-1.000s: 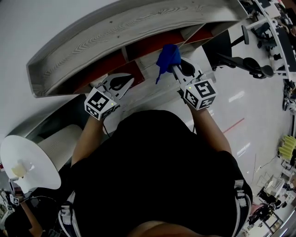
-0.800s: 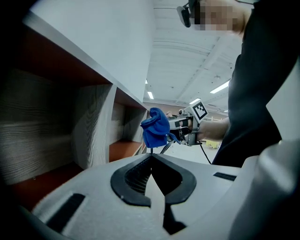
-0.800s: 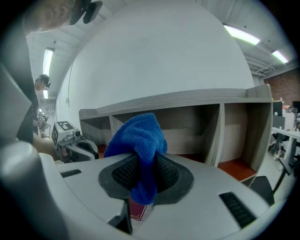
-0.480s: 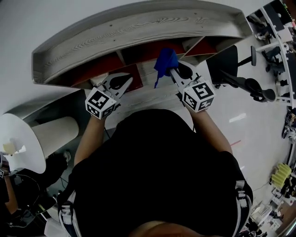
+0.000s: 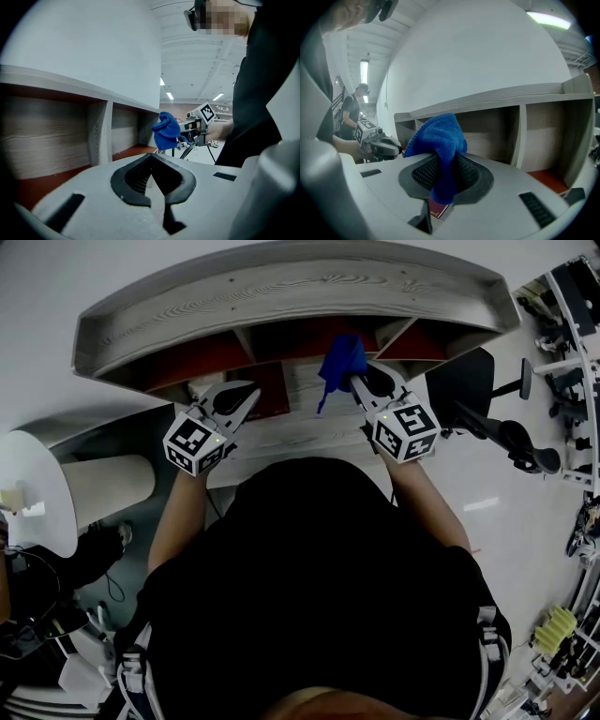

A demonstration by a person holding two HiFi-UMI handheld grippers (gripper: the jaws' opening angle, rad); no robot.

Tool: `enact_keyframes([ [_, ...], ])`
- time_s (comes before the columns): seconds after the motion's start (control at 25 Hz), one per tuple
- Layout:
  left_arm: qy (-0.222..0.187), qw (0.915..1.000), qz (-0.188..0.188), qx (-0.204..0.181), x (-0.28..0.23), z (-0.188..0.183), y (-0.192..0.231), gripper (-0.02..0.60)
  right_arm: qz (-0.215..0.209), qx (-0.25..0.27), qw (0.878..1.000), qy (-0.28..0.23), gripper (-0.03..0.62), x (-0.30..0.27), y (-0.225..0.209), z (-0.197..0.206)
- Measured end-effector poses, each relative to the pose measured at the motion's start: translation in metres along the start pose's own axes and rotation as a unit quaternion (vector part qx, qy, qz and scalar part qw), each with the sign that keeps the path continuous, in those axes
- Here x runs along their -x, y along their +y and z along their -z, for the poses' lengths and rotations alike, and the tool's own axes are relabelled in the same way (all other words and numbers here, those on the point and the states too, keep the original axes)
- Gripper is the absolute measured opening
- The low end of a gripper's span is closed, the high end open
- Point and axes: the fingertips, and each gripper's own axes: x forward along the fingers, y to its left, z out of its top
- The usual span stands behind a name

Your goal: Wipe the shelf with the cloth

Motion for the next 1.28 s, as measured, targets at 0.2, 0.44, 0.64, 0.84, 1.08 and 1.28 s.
enact_keyframes([
  [0.2,-0.001,0.9999,-0.017,0.002,0.007,-0.001,-0.007,0.017,-0.012,0.002,1.000,0.001,0.069,0.000,0.002,0.000],
  [0.44,0.002,0.9995,-0.032,0.003,0.019,0.003,-0.015,0.017,-0.020,0.015,0.999,0.021,0.069,-0.010,0.004,0.005],
  [0.64,0.004,0.9987,-0.051,0.002,0.035,0.008,-0.016,0.017,-0.029,0.030,0.998,0.036,0.069,-0.025,0.008,0.003],
  [0.84,0.003,0.9968,-0.079,0.011,0.058,0.013,-0.019,0.017,-0.039,0.047,0.997,0.048,0.069,-0.045,0.017,0.001],
  [1.08,0.006,0.9939,-0.109,0.015,0.085,0.022,-0.018,0.017,-0.044,0.103,0.992,0.064,0.069,-0.082,0.026,0.002],
  [1.28,0.002,0.9902,-0.137,0.027,0.111,0.028,-0.016,0.017,-0.064,0.106,0.987,0.098,0.071,-0.113,0.039,0.012],
])
